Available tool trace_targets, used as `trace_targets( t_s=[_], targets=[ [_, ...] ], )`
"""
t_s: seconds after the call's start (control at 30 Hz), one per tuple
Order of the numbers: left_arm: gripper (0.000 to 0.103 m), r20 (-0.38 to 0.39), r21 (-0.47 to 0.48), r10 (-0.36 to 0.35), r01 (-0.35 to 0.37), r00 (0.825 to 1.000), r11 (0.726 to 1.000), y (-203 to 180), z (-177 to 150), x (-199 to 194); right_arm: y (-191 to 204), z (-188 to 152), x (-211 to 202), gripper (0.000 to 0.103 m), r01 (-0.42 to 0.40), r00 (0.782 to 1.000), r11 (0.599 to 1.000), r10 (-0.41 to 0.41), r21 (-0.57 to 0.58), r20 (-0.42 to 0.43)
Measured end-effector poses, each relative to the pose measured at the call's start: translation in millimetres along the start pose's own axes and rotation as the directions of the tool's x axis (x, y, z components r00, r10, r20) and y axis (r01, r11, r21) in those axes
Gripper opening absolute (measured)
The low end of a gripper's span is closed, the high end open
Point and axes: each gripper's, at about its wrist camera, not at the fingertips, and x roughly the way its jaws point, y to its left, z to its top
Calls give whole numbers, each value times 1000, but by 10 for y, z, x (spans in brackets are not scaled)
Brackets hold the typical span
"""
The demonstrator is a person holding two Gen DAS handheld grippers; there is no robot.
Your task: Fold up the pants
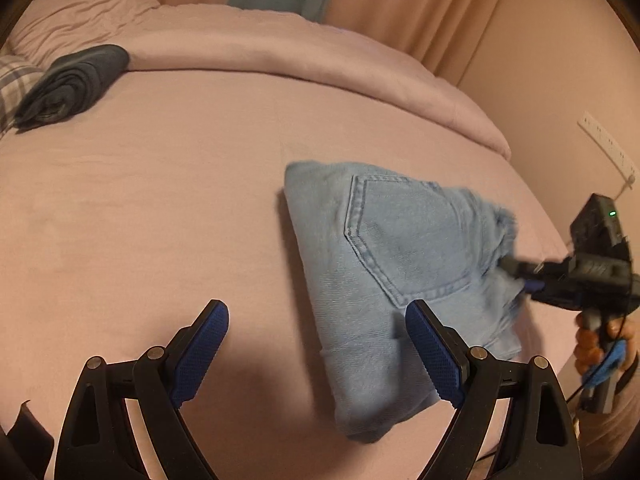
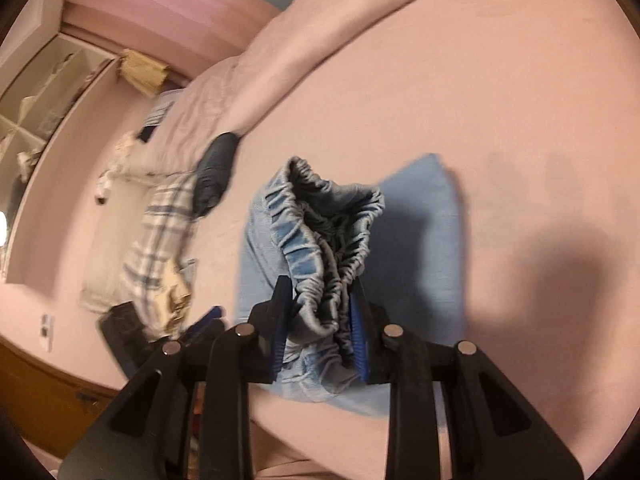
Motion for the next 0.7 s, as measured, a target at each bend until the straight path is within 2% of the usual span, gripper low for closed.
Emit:
trace_targets(
  t_s=[0.07, 0.13, 0.2, 0.23, 0.27, 0.33, 0.37, 0.43, 0.47, 0.5, 0.53, 0.6, 0.67, 0.7],
  targets=[
    [90, -17, 17, 10, -9, 1000, 1000, -34, -2, 56, -72, -49, 168, 32, 89, 994, 996, -91, -29, -64],
    [90, -16, 39, 20, -19, 1000, 999, -67, -6, 51, -120, -79, 173, 32, 91, 994, 995, -94, -49, -64],
    [90, -10, 56, 36, -35, 999, 998, -78, -55, 16, -90, -32, 89, 44, 98, 994, 994, -101, -56, -52],
    [90, -2, 66, 47, -47, 999, 997, -82, -50, -14, -66, -7, 32, 47, 124, 991, 990, -128, -73, -39],
    [90, 8, 76, 58, -58, 998, 995, -86, -53, -53, 17, 20, -24, 54, 168, 985, 980, -171, -110, -19],
    [90, 28, 98, 74, -76, 997, 992, -88, -52, -116, 202, 47, -159, 55, 273, 962, 943, -268, -189, 52],
    [90, 36, 106, 75, -78, 997, 991, -97, -46, -146, 339, 62, -250, 56, 361, 932, 900, -340, -244, 125],
    [90, 44, 119, 49, -54, 998, 991, -117, -35, -163, 518, 97, -335, 56, 418, 906, 857, -369, -301, 207],
    [90, 44, 120, 38, -43, 998, 992, -139, -40, -140, 621, 120, -361, 53, 406, 910, 850, -344, -335, 231],
    [90, 41, 119, 29, -33, 999, 992, -159, -27, -110, 678, 145, -369, 49, 364, 927, 856, -295, -368, 232],
    [90, 36, 121, 17, -21, 999, 992, -197, -22, -69, 782, 182, -318, 46, 288, 953, 864, -216, -414, 213],
    [90, 24, 128, -20, 17, 1000, 992, -272, -41, -18, 887, 254, -130, 33, 224, 972, 858, -159, -462, 175],
    [90, -1, 141, -63, 62, 998, 988, -375, -78, 64, 879, 324, 147, 27, 215, 976, 844, -171, -491, 135],
    [90, 1, 164, -49, 48, 999, 985, -424, -103, 91, 840, 355, 266, 25, 241, 971, 840, -210, -486, 117]
  ],
)
